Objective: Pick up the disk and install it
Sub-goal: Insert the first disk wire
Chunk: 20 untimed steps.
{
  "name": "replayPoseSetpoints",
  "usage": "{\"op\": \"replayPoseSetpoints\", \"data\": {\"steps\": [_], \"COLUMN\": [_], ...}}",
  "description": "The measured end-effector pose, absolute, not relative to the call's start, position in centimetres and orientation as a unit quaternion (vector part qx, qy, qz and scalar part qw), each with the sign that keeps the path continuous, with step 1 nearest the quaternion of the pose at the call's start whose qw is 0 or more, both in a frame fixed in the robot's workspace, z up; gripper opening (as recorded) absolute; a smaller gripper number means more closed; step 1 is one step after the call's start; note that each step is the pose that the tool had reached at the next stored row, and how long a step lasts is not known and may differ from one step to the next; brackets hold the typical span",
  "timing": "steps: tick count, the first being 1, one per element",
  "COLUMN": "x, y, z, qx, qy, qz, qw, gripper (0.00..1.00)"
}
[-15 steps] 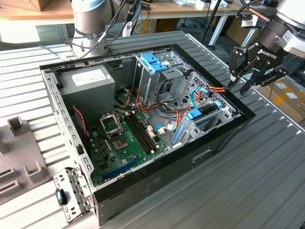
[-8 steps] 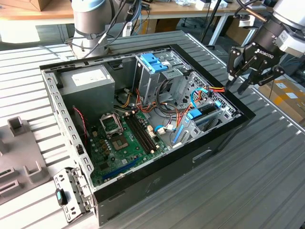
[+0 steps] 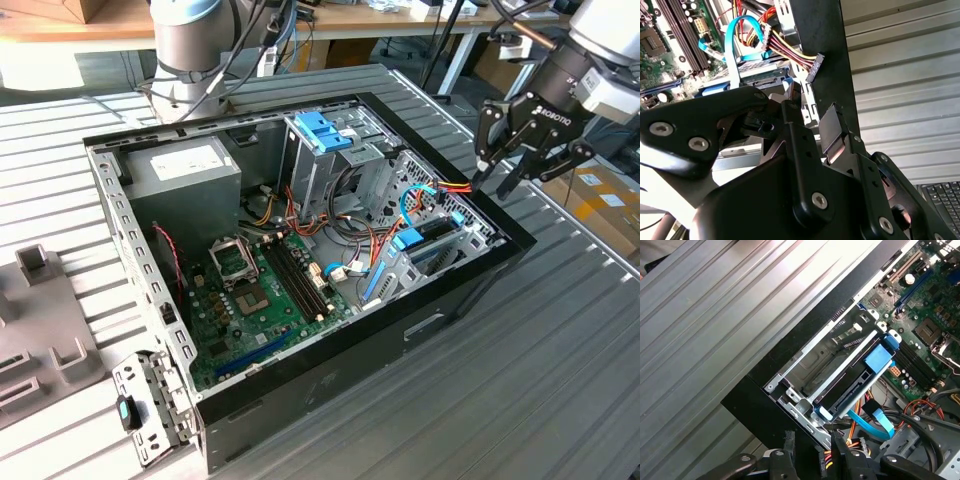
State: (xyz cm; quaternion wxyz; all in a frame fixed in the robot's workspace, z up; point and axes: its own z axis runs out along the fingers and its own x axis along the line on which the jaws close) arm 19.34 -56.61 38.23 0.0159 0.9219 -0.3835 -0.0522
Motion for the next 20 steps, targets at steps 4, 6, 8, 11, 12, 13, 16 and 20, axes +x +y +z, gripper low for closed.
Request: {"op": "replayPoseSetpoints", "data": {"steps": [4,6,8,11,12,13,16,20], "x": [19.33,19.34,19.34,19.33,19.34,19.34,19.34,19.34], "y": [-56.59,-56.57,-56.56,-56.54,-56.54,-56.53,-56.51,-56.48], "z": [38.08,38.01,37.91,37.76,37.72,37.66,37.46,37.24], "qx": [0.922,0.922,0.922,0.922,0.922,0.922,0.922,0.922], "qy": [-0.384,-0.384,-0.384,-0.384,-0.383,-0.384,-0.383,-0.384], "qz": [-0.052,-0.052,-0.052,-0.052,-0.052,-0.052,-0.052,-0.052], "qw": [0.016,0.016,0.016,0.016,0.016,0.016,0.016,0.016], "gripper": [0.42,0.42,0.42,0.42,0.42,0.42,0.42,0.42]}}
